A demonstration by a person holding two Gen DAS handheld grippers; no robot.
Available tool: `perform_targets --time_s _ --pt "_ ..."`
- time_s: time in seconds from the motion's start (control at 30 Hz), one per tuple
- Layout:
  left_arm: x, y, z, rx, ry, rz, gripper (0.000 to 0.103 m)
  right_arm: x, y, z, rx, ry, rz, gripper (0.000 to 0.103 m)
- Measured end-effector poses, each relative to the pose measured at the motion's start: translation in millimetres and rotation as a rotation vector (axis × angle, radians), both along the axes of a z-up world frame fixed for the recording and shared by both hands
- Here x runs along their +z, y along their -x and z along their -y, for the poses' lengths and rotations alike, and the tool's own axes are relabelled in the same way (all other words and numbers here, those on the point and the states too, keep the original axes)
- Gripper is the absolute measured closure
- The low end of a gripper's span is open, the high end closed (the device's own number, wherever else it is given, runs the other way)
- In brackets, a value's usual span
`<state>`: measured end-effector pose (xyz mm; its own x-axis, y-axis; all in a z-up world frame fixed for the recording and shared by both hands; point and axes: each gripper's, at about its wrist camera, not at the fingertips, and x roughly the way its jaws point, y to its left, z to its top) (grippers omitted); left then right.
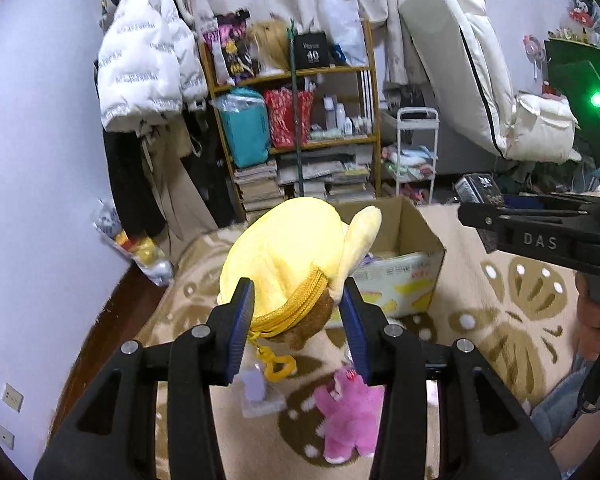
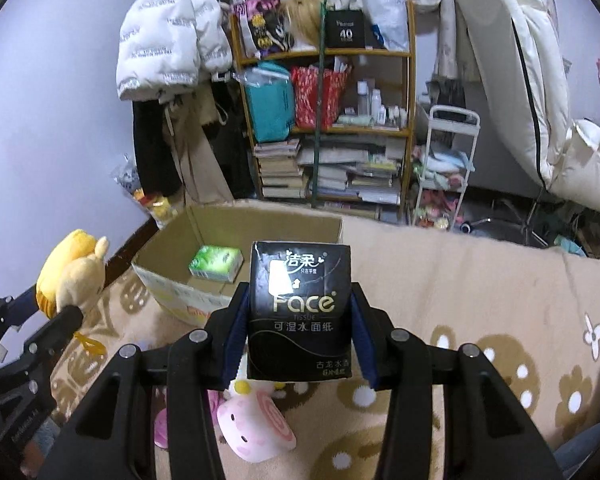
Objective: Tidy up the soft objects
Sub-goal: 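Lift the yellow-hat doll with the left tool while the right tool lifts the Face pack over the box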
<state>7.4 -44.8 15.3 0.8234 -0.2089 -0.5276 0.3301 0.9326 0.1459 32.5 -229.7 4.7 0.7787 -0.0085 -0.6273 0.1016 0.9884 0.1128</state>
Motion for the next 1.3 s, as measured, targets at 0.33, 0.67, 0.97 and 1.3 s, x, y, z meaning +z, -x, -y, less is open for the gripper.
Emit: perform_targets --time_s 0.33,0.67,0.97,1.3 --pt "42 -33 5 0.005 -0.019 0.077 0.06 51 -21 -1 0.029 0.033 0.094 0.053" --pt "53 -85 20 -0.028 -0.037 0.103 0.06 58 -50 -7 0.03 0.03 0.161 0.053" --pt "15 -111 23 -0.031 -0.031 0.031 0.06 22 -72 -1 0.038 -0.006 0.117 0.053" --pt "-21 -128 35 -0.059 -0.04 -0.044 0.06 -10 -93 1 0.063 -0.045 0.044 0.053"
